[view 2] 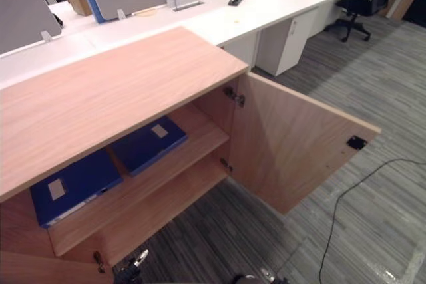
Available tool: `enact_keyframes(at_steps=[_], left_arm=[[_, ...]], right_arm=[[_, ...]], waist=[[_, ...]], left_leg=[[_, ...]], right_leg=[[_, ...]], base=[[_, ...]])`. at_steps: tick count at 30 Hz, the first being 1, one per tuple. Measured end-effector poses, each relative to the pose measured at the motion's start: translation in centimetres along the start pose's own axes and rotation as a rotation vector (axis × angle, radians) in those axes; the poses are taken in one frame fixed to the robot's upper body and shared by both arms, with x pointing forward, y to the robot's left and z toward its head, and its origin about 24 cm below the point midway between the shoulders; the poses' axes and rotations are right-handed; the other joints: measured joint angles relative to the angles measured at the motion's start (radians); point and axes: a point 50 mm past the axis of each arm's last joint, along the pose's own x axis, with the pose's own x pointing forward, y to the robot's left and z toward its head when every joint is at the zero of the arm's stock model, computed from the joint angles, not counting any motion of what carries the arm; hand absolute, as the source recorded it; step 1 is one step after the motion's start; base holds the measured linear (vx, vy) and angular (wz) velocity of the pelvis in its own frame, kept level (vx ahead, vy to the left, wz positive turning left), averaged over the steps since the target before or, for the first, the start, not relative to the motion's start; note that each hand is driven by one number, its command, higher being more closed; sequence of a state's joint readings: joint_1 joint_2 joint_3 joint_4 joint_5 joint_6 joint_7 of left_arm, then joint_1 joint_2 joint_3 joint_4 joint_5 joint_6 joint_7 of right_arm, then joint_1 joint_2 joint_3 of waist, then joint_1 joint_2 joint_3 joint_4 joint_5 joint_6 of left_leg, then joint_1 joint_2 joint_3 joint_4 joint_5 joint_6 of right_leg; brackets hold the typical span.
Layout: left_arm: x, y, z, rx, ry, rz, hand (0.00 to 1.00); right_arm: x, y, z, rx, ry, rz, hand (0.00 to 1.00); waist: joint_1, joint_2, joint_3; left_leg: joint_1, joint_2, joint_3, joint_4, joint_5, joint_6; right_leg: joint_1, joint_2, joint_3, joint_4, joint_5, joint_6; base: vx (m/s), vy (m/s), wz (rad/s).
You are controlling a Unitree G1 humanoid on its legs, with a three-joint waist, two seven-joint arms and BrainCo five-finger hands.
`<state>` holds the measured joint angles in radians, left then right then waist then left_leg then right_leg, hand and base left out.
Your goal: Walk over to the cabinet, pick up the folder, carry it to the office cabinet, place the folder inside the office cabinet, then close the office cabinet door
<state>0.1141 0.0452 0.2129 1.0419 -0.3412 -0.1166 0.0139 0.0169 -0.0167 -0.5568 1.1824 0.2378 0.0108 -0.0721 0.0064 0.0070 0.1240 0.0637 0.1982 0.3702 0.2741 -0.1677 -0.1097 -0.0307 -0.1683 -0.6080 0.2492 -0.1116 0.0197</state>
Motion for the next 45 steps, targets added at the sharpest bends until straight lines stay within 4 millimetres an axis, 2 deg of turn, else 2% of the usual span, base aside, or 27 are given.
enact_keyframes(at_steps=[1, 2, 3, 4, 6, 7, 8, 10, 13, 16, 19, 22, 23, 25, 29, 30, 31, 32, 33, 34, 35, 36, 39, 45], left_arm=[[0.0, 0.0, 0.2, -0.013, -0.007, 0.001, 0.00], [0.0, 0.1, 0.4, -0.042, -0.019, 0.010, 0.00], [0.0, 0.3, 0.4, -0.067, -0.024, 0.020, 0.00], [-0.1, 0.3, 0.2, -0.097, -0.028, 0.028, 0.00], [-0.1, 0.3, 0.2, -0.104, -0.030, 0.030, 0.00], [-0.2, 0.5, 0.1, -0.110, -0.027, 0.036, 0.00], [-0.2, 0.4, 0.0, -0.106, -0.023, 0.032, 0.00], [-0.2, 0.2, -0.1, -0.109, -0.025, 0.028, 0.00], [-0.3, 0.4, -0.4, -0.083, -0.008, 0.032, 0.00], [-0.3, 0.3, -0.5, -0.070, -0.001, 0.029, 0.00], [-0.3, 0.2, -0.5, -0.060, -0.002, 0.021, 0.00], [-0.3, 0.5, -0.3, -0.057, -0.008, 0.028, 0.00], [-0.4, 0.8, -0.5, -0.054, -0.005, 0.035, 0.00], [-0.4, 1.1, -0.5, -0.064, -0.005, 0.044, 0.00], [-0.7, 1.6, -0.8, -0.071, -0.007, 0.054, 0.00], [-0.9, 2.0, -1.1, -0.066, 0.000, 0.061, 0.00], [-0.9, 2.1, -1.2, -0.064, 0.001, 0.064, 0.00], [-1.0, 2.4, -1.2, -0.058, 0.001, 0.069, 0.00], [-1.0, 2.6, -1.0, -0.062, -0.006, 0.071, 0.00], [-1.1, 2.7, -1.0, -0.061, -0.015, 0.072, 0.00], [-1.3, 2.9, -1.3, -0.063, -0.014, 0.073, 0.00], [-1.7, 3.2, -2.2, -0.053, 0.009, 0.076, 0.00], [-2.2, 4.3, -2.8, -0.025, 0.034, 0.095, 0.00], [-2.3, 3.9, -3.2, -0.052, 0.040, 0.085, 0.00]], right_arm=[[0.0, 0.1, 0.1, 0.001, -0.002, 0.001, 0.00], [0.0, 0.1, 0.2, 0.002, -0.008, 0.000, 0.00], [0.0, 0.2, 0.3, 0.004, -0.008, -0.002, 0.00], [0.0, 0.2, 0.3, 0.005, -0.010, -0.002, 0.00], [0.0, 0.3, 0.4, -0.012, -0.016, 0.003, 0.00], [0.0, 0.4, 0.4, -0.015, -0.020, 0.007, 0.00], [-0.1, 0.2, 0.0, -0.013, -0.015, 0.003, 0.00], [-0.1, 0.1, 0.1, -0.011, -0.019, 0.000, 0.00], [-0.1, 0.4, 0.8, -0.010, -0.047, 0.010, 0.00], [-0.1, 0.9, 1.7, -0.012, -0.079, 0.026, 0.00], [-0.1, 2.2, 3.6, -0.010, -0.144, 0.056, 0.00], [-0.4, 4.9, 6.2, 0.001, -0.207, 0.110, 0.00], [-0.5, 5.7, 7.2, 0.008, -0.230, 0.127, 0.00], [-0.8, 6.0, 8.9, 0.041, -0.279, 0.135, 0.00], [-2.3, 5.9, 15.5, 0.072, -0.490, 0.117, 0.00], [-3.2, 5.9, 18.4, 0.076, -0.575, 0.105, 0.00], [-3.6, 6.0, 19.5, 0.079, -0.604, 0.103, 0.00], [-4.5, 6.1, 21.9, 0.079, -0.667, 0.098, 0.00], [-5.0, 6.1, 23.0, 0.091, -0.695, 0.097, 0.00], [-5.9, 6.1, 25.2, 0.116, -0.734, 0.090, 0.00], [-6.7, 6.0, 27.1, 0.121, -0.765, 0.085, 0.00], [-7.5, 6.4, 28.7, 0.129, -0.784, 0.091, 0.00], [-9.3, 7.8, 31.3, 0.234, -0.798, 0.155, 0.00], [-11.7, 8.7, 34.3, 0.337, -0.781, 0.208, 0.00]], waist=[[0.006, -0.001, 0.006], [0.016, -0.005, 0.022], [0.022, -0.001, 0.025], [0.034, -0.001, 0.025], [0.040, 0.000, 0.025], [0.046, 0.005, 0.019], [0.030, -0.005, 0.010], [0.033, -0.007, 0.004], [0.031, 0.007, 0.001], [0.031, 0.019, 0.001], [0.026, 0.013, -0.006], [0.031, 0.010, -0.008], [0.030, 0.010, -0.008], [0.030, 0.012, -0.009], [0.024, 0.013, -0.013], [0.017, 0.013, -0.015], [0.014, 0.013, -0.015], [0.012, 0.008, -0.015], [0.014, -0.012, -0.005], [0.019, -0.019, 0.001], [0.012, 0.000, -0.006], [0.019, 0.011, -0.009], [0.025, 0.009, -0.006], [0.038, 0.017, 0.045]], left_leg=[[-0.029, 0.013, -0.009, 0.065, -0.014, 0.003], [-0.090, 0.030, -0.050, 0.199, -0.036, 0.012], [-0.117, 0.022, -0.115, 0.246, -0.073, 0.010], [-0.123, -0.010, -0.184, 0.221, -0.107, 0.005], [-0.124, -0.058, -0.260, 0.122, -0.120, 0.007], [-0.092, -0.074, -0.250, 0.073, -0.082, 0.038], [-0.077, -0.092, -0.231, 0.033, -0.070, 0.052], [-0.064, -0.114, -0.186, 0.004, -0.061, 0.064], [-0.008, -0.147, -0.143, -0.040, -0.048, 0.085], [0.032, -0.153, -0.136, -0.047, -0.045, 0.090], [0.044, -0.177, -0.134, -0.064, -0.039, 0.097], [0.036, -0.195, -0.099, -0.088, -0.040, 0.097], [0.035, -0.198, -0.095, -0.092, -0.040, 0.097], [0.036, -0.195, -0.099, -0.093, -0.039, 0.097], [0.038, -0.191, -0.107, -0.093, -0.038, 0.100], [0.035, -0.194, -0.107, -0.087, -0.035, 0.101], [0.028, -0.195, -0.108, -0.074, -0.035, 0.101], [-0.002, -0.207, -0.112, -0.011, -0.035, 0.101], [-0.046, -0.208, -0.123, 0.050, -0.051, 0.103], [-0.077, -0.230, -0.169, 0.008, -0.126, 0.127], [-0.070, -0.223, -0.187, -0.157, -0.059, 0.100], [-0.052, -0.216, -0.172, -0.208, 0.092, 0.110], [-0.079, -0.225, -0.204, -0.191, 0.094, 0.108], [-0.089, -0.211, -0.225, -0.181, 0.094, 0.108]], right_leg=[[-0.001, 0.002, 0.009, -0.004, 0.000, 0.000], [0.004, 0.013, 0.035, -0.020, 0.005, -0.010], [0.008, 0.020, 0.056, -0.034, 0.015, -0.016], [0.012, 0.029, 0.095, -0.047, 0.027, -0.016], [0.011, 0.040, 0.144, -0.058, 0.043, -0.006], [0.005, 0.043, 0.180, -0.072, 0.056, 0.014], [0.015, 0.040, 0.194, -0.113, 0.086, 0.035], [0.002, 0.025, 0.223, -0.142, 0.122, 0.048], [-0.021, -0.010, 0.261, -0.094, 0.124, 0.050], [-0.039, -0.034, 0.245, 0.004, 0.117, 0.039], [-0.067, -0.060, 0.193, 0.046, 0.111, 0.039], [-0.070, -0.054, 0.201, -0.027, 0.113, 0.042], [-0.058, -0.045, 0.200, -0.071, 0.123, 0.055], [-0.032, -0.029, 0.200, -0.130, 0.145, 0.070], [-0.005, -0.009, 0.200, -0.194, 0.169, 0.067], [0.001, -0.009, 0.200, -0.209, 0.175, 0.066], [0.001, -0.012, 0.200, -0.211, 0.175, 0.065], [0.002, -0.033, 0.200, -0.212, 0.181, 0.058], [0.004, -0.059, 0.200, -0.211, 0.182, 0.056], [0.007, -0.095, 0.200, -0.206, 0.183, 0.058], [0.007, -0.090, 0.193, -0.207, 0.183, 0.058], [0.010, -0.091, 0.196, -0.211, 0.184, 0.059], [0.006, -0.099, 0.192, -0.207, 0.193, 0.047], [0.012, -0.084, 0.169, -0.207, 0.193, 0.046]], base=[[-0.01, -0.007, -0.37], [-0.01, 0.022, -0.51], [-0.01, 0.078, -0.77], [0.00, 0.109, -0.77], [0.00, 0.131, -0.96], [0.02, 0.163, -0.92], [0.09, 0.187, -0.82], [0.17, 0.187, -0.48], [0.15, 0.178, -0.53], [0.10, 0.184, -0.32], [0.05, 0.139, -0.10], [0.03, 0.100, -0.42], [0.05, 0.047, -0.31], [0.04, 0.028, -0.13], [0.03, 0.023, -0.07], [0.04, 0.037, -0.04], [0.04, 0.059, 0.01], [0.03, 0.076, 0.07], [0.00, 0.128, 0.16], [-0.04, 0.149, 0.25], [-0.04, 0.172, 0.17], [0.01, 0.152, 0.14], [0.06, 0.082, 0.25], [0.02, -0.009, 0.08]])
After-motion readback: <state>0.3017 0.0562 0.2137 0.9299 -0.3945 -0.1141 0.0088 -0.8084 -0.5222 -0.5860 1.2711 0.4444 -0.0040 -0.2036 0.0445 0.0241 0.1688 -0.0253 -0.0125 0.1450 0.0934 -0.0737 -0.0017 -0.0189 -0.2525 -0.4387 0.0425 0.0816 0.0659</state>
